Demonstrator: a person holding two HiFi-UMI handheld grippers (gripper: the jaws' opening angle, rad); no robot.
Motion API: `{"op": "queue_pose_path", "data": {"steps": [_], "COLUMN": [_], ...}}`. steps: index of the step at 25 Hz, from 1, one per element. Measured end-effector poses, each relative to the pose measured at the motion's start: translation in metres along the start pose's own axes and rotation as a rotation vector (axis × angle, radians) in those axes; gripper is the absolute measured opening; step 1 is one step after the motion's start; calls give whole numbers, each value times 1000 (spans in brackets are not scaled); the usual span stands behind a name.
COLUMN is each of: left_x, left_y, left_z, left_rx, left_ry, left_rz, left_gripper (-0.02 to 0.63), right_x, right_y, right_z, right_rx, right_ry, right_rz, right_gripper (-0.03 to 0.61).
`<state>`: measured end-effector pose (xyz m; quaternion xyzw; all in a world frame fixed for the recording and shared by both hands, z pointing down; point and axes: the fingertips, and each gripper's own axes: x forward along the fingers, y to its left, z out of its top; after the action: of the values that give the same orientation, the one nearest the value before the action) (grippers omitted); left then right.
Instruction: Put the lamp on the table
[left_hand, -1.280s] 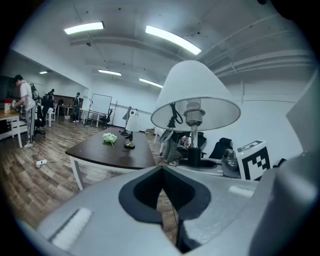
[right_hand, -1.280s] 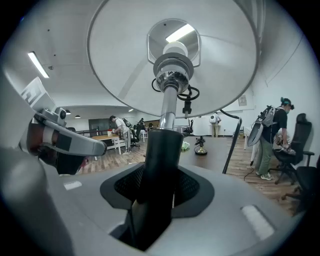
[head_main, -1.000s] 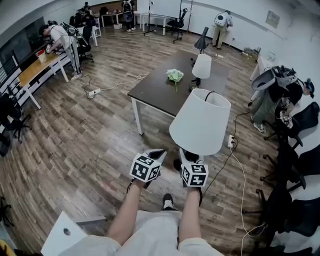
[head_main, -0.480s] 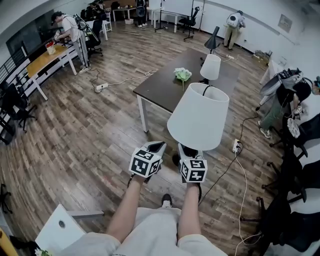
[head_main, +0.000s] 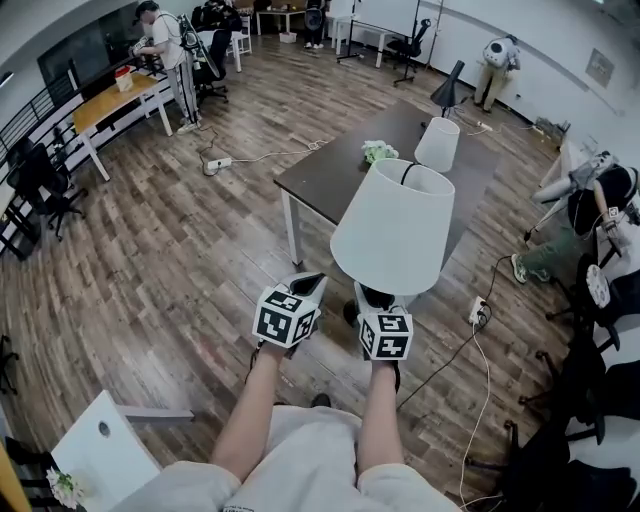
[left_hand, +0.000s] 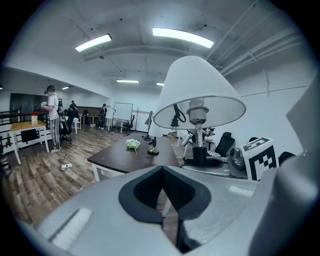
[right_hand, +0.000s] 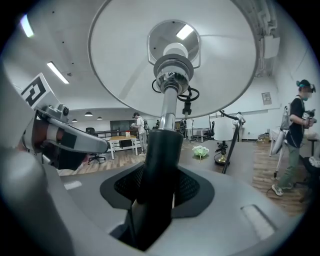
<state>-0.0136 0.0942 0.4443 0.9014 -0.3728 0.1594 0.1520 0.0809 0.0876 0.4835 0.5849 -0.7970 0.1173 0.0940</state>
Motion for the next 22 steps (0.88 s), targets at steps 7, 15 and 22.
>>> {"op": "queue_pose_path", "data": {"steps": [7,15,22], "left_x": [14,31,65], "left_y": [-2,7,29], "left_z": [-2,-2,16], "left_rx": [22,-11,-29], "left_ry": [31,34,8], "left_rz": [23,43,54], "left_gripper": [1,1,1], "right_x": [10,19,44], "right_y": [-17,-33,-65], "right_z": [1,-5,2], "right_rx": [36,26,20], "right_ry": [-26,-3,22], "right_rz": [38,33,6], "right_gripper": [183,181,183]}}
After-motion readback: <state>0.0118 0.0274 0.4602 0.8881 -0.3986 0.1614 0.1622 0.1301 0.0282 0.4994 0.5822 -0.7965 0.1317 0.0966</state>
